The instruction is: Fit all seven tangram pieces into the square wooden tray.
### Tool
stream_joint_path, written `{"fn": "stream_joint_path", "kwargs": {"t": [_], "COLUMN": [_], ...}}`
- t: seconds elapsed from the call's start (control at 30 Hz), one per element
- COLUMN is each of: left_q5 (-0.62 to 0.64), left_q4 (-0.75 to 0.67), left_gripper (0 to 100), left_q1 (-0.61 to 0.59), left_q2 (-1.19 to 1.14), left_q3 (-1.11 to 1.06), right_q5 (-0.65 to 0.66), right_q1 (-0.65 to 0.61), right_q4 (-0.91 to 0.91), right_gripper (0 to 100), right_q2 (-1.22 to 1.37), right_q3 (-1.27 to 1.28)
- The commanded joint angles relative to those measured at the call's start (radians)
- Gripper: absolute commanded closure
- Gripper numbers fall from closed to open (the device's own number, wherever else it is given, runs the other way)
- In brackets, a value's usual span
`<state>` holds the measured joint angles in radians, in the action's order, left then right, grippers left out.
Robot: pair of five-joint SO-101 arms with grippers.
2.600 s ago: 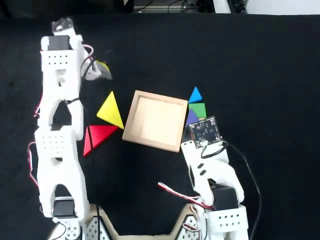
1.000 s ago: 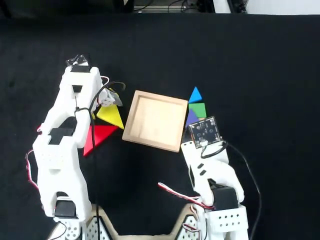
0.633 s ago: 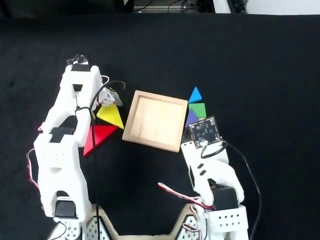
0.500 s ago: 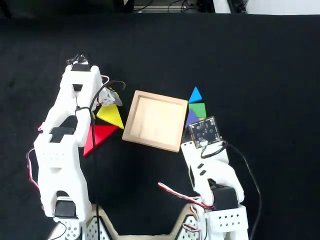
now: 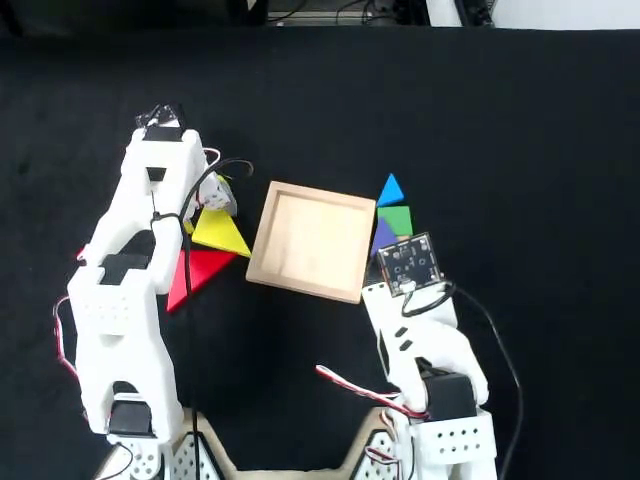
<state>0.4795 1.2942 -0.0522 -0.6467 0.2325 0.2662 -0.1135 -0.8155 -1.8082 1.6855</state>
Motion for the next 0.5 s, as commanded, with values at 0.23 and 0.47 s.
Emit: {"fn": "stream_joint_path", "kwargs": {"t": [0.23,0.47], "left_q5": [0.009,0.129], "left_q4": [0.081,0.109], "left_gripper": [61,61], "left_q1": [-0.018,0.016], "left_q2": [0.032,0.14], "left_q3": [0.031,-0.071], "right_q5": [0.009,0.009], "right_q1": [-0.014,-0.014], "right_q4": [-0.006,-0.005], "right_gripper": [98.7,98.7], "right_q2": [-0.035,-0.036], "right_q3": [0.002,0.002]}}
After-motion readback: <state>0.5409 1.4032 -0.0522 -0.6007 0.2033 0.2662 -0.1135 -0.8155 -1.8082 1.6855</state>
